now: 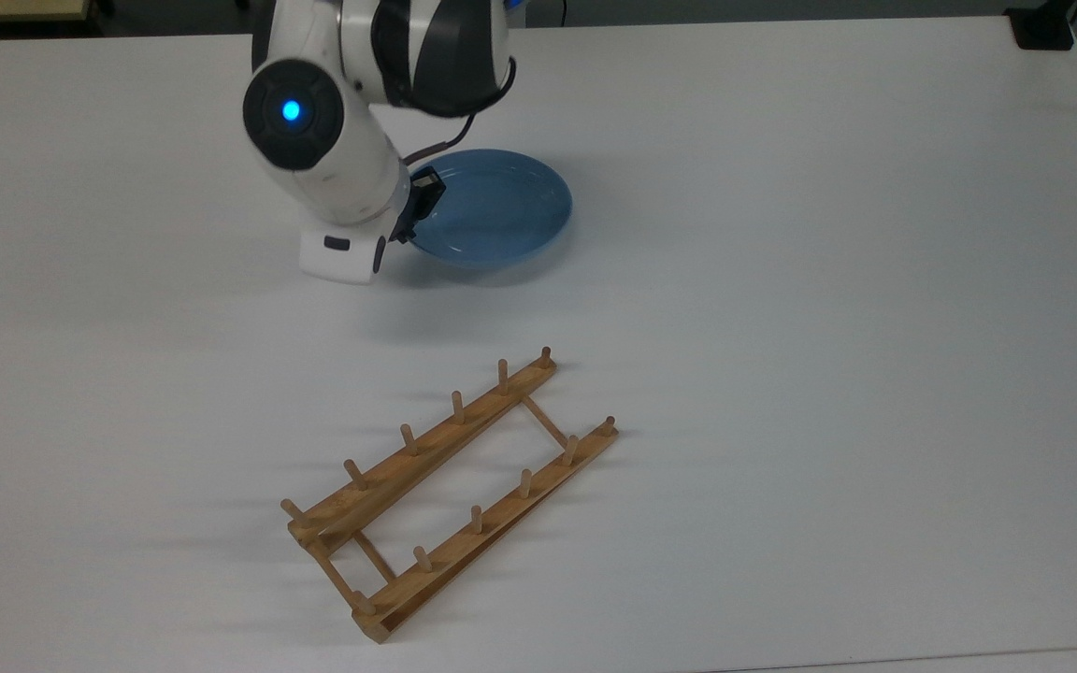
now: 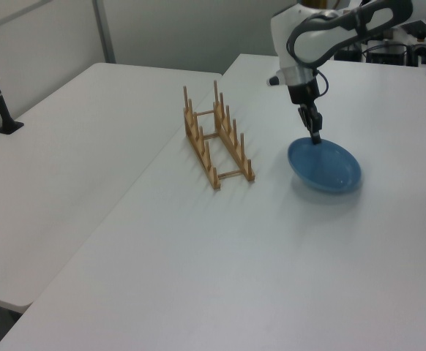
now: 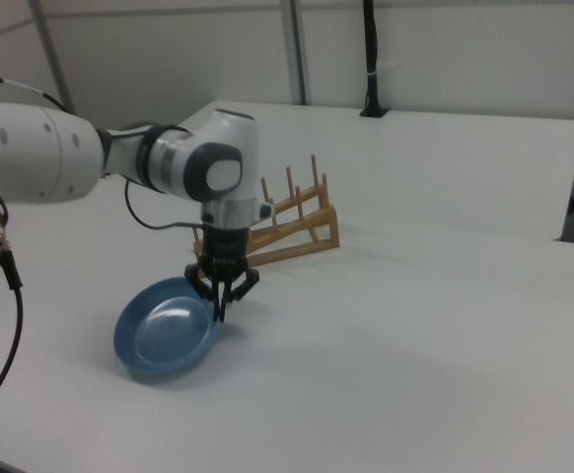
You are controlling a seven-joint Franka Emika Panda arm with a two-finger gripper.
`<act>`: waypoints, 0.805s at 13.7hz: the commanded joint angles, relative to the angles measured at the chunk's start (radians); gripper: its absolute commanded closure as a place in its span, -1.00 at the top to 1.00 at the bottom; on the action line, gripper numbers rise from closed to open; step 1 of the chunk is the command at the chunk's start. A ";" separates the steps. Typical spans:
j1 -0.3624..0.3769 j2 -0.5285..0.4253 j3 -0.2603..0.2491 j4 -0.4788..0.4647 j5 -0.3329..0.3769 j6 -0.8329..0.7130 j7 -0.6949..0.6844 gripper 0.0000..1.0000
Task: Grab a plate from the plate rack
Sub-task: 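Carry the plate away from the rack and lower it flat onto the table, then open the gripper and raise it off the plate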
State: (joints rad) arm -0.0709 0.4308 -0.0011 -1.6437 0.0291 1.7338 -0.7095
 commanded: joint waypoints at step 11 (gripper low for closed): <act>0.101 -0.114 0.000 0.065 -0.175 -0.073 0.488 1.00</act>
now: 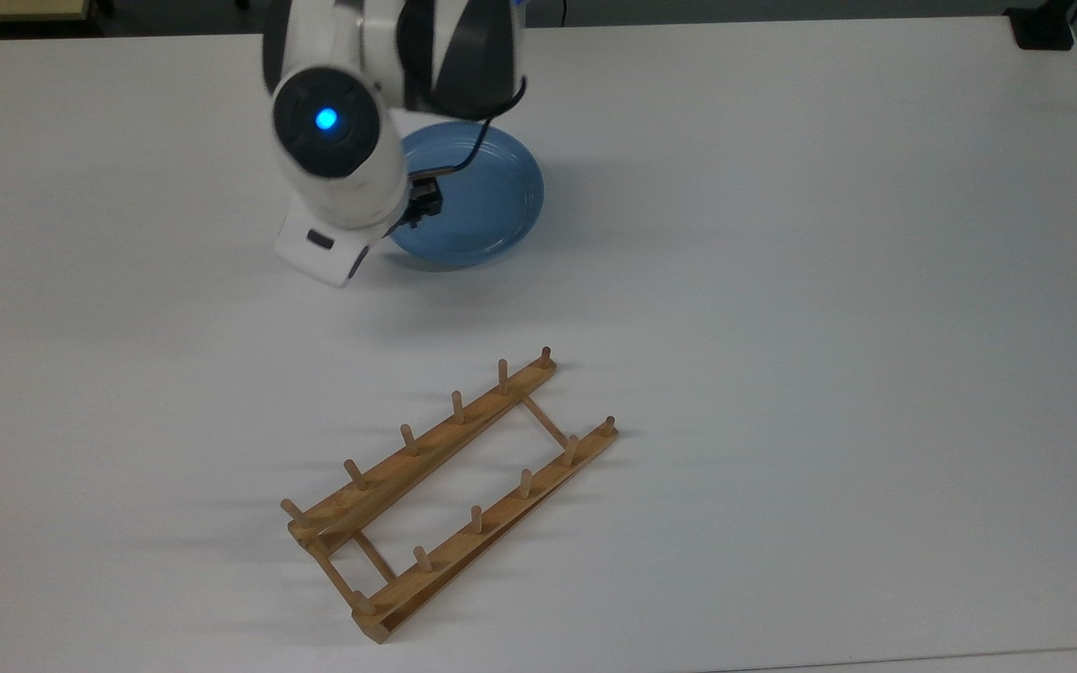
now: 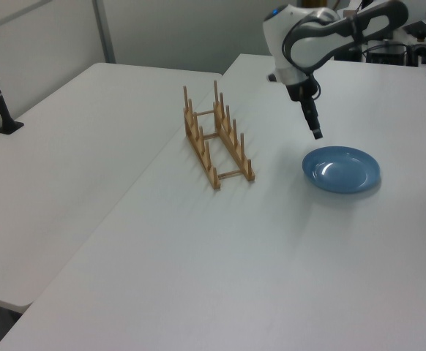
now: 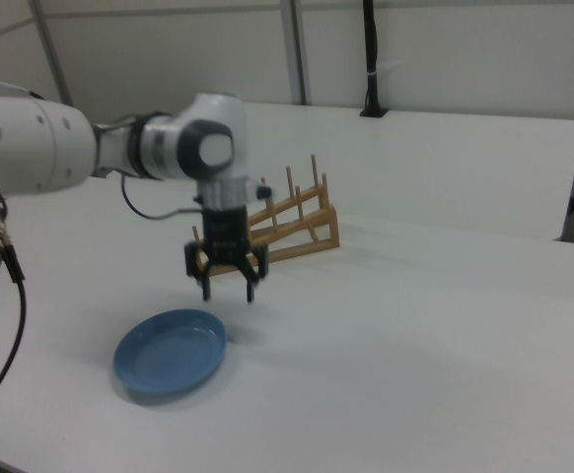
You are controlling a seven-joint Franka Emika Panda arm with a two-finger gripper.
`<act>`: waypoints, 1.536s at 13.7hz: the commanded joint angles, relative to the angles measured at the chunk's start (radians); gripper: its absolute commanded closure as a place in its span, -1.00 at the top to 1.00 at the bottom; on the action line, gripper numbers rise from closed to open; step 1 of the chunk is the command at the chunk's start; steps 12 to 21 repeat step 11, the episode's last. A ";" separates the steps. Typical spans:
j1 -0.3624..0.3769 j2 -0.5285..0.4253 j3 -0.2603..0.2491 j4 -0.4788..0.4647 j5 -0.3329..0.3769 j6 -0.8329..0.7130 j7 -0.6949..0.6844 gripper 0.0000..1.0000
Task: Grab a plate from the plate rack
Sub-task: 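Open the gripper and raise it off the plate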
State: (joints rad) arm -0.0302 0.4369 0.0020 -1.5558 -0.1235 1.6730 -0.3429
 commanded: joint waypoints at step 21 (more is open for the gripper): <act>0.165 -0.392 0.006 -0.032 -0.011 -0.019 0.548 1.00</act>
